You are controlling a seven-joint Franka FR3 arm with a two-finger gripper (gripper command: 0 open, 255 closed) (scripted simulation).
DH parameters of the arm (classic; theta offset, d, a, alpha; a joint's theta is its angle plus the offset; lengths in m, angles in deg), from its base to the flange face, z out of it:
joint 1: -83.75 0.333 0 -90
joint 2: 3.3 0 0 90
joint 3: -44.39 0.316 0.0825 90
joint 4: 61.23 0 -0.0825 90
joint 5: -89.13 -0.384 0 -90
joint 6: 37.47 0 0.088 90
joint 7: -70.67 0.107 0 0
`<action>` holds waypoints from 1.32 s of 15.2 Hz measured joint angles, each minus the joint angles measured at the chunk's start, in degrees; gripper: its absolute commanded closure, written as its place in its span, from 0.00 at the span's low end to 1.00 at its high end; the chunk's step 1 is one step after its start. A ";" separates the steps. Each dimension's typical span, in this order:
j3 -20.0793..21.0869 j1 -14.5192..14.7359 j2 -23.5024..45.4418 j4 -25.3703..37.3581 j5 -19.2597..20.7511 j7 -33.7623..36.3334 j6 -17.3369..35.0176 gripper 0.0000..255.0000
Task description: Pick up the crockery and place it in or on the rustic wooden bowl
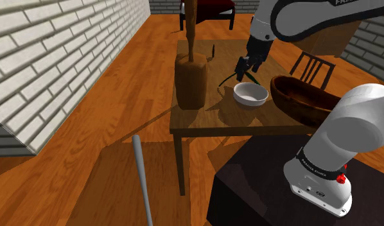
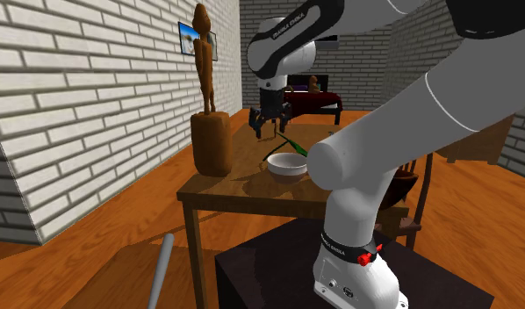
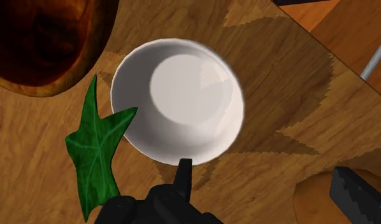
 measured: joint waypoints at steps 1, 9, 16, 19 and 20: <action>0.52 -0.25 1.24 -1.03 0.41 0.68 2.05 0.00; 4.59 -3.24 10.13 -9.61 4.43 6.49 18.00 0.00; 5.22 -5.36 15.94 -11.26 6.54 7.78 25.56 0.00; 5.27 -5.49 16.32 -11.28 6.66 7.86 25.98 0.00; 5.27 -5.50 16.35 -11.28 6.68 7.86 26.02 0.00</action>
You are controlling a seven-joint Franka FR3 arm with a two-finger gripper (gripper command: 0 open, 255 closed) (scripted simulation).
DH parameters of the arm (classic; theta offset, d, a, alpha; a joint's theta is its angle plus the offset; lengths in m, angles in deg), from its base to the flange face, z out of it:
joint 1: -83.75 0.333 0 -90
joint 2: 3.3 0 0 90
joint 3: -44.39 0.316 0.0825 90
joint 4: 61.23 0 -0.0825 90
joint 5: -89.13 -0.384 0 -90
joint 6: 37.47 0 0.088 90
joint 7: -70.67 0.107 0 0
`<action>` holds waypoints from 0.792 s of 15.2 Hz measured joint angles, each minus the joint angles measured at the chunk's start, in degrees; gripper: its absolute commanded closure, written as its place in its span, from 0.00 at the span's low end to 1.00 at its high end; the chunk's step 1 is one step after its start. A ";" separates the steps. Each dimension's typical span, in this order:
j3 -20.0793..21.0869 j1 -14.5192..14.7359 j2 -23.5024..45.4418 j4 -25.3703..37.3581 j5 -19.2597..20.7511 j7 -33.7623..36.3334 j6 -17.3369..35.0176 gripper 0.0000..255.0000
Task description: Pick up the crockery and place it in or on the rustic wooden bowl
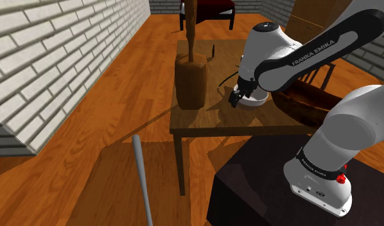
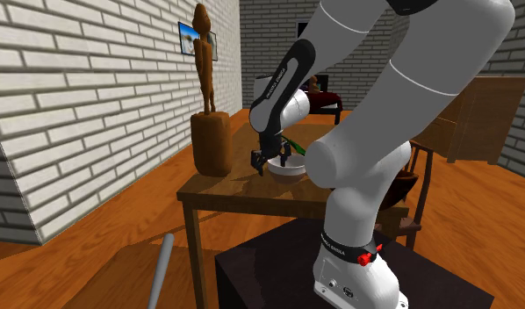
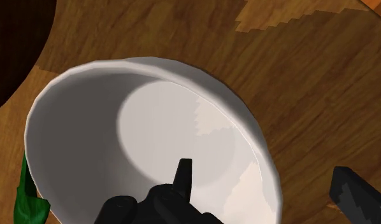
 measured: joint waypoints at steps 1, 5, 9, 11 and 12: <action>0.00 0.00 0.01 0.00 0.00 0.01 0.02 0.00; 0.01 -0.01 0.04 0.00 0.01 0.01 0.04 1.00; 0.01 -0.01 0.05 -0.01 0.01 0.02 0.05 1.00; 0.01 -0.01 0.05 -0.01 0.01 0.02 0.05 1.00; 0.01 -0.01 0.05 -0.01 0.01 0.02 0.05 1.00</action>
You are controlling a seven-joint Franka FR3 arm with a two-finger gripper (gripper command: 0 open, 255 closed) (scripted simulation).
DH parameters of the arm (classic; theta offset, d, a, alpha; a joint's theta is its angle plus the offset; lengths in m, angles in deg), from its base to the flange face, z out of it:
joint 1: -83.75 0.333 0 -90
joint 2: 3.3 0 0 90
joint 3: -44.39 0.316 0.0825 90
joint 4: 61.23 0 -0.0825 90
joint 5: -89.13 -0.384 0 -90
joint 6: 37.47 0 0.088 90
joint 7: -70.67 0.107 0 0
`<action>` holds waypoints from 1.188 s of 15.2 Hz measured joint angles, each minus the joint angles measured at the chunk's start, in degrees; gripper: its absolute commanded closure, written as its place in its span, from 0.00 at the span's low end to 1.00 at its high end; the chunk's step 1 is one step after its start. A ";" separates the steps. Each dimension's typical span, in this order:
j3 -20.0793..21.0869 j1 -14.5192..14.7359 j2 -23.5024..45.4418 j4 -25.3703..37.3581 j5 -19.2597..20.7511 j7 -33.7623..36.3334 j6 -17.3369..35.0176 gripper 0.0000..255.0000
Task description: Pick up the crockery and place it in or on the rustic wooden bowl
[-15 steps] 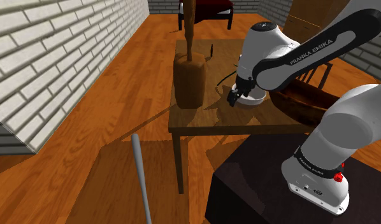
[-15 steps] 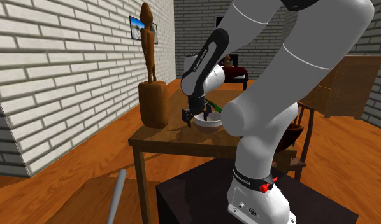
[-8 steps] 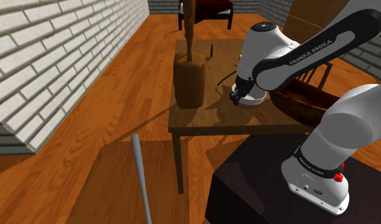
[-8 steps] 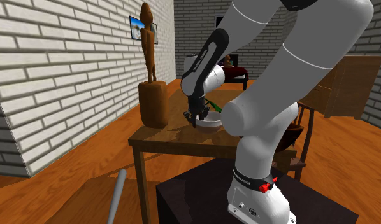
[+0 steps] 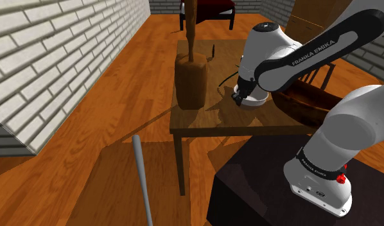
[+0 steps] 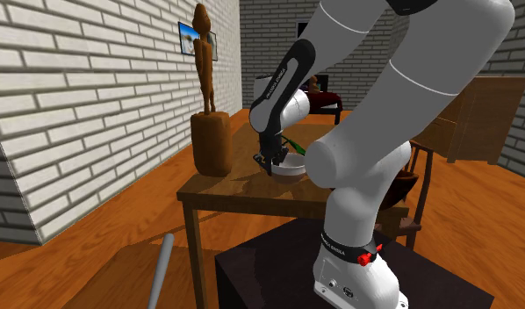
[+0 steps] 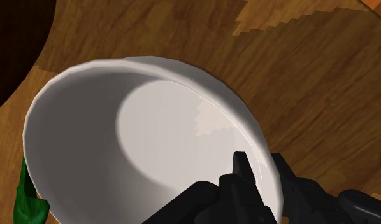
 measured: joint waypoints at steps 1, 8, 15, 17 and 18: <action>-0.12 0.10 -0.38 0.13 -0.12 -0.18 -0.50 1.00; -1.14 1.44 -5.08 2.50 -1.66 -2.01 -7.53 1.00; -1.81 2.47 -9.63 5.74 -2.86 -3.53 -15.28 1.00; -1.97 2.64 -10.60 6.87 -3.09 -3.93 -17.37 1.00; -2.11 2.63 -10.92 7.36 -3.12 -4.17 -18.16 1.00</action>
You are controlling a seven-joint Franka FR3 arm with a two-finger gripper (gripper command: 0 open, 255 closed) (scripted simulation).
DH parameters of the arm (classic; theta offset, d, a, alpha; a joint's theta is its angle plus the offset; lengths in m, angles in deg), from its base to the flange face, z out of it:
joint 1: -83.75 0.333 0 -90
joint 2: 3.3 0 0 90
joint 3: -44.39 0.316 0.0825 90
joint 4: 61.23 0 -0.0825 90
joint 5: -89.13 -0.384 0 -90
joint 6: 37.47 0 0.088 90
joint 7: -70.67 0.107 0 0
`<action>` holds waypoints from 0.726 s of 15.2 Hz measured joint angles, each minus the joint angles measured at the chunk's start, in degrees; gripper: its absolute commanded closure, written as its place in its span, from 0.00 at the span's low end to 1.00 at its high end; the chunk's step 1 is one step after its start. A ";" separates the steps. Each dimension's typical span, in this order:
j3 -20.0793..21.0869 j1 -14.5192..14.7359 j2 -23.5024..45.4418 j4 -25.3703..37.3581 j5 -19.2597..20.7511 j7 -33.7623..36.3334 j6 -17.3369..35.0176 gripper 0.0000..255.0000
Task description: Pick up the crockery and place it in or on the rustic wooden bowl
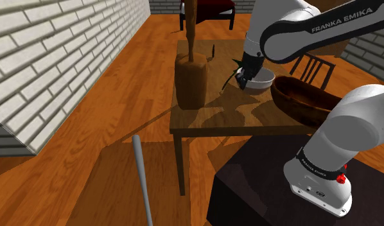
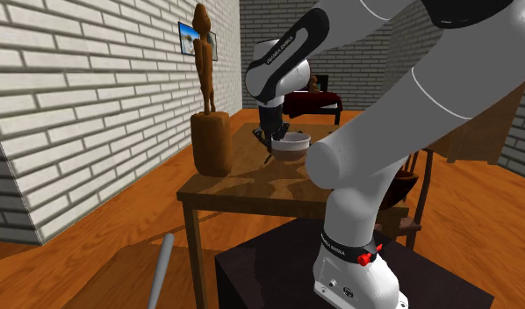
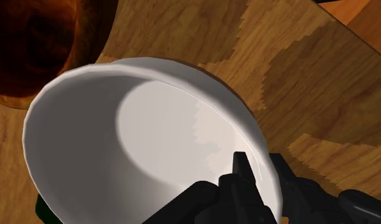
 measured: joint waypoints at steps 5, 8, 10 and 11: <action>-0.32 0.22 -1.68 2.83 -0.36 -0.85 -4.46 1.00; -0.47 0.32 -2.53 4.76 -0.56 -1.33 -7.22 1.00; -0.56 0.36 -2.91 6.18 -0.66 -1.64 -9.00 1.00; -0.61 0.38 -3.28 6.66 -0.71 -1.79 -9.83 1.00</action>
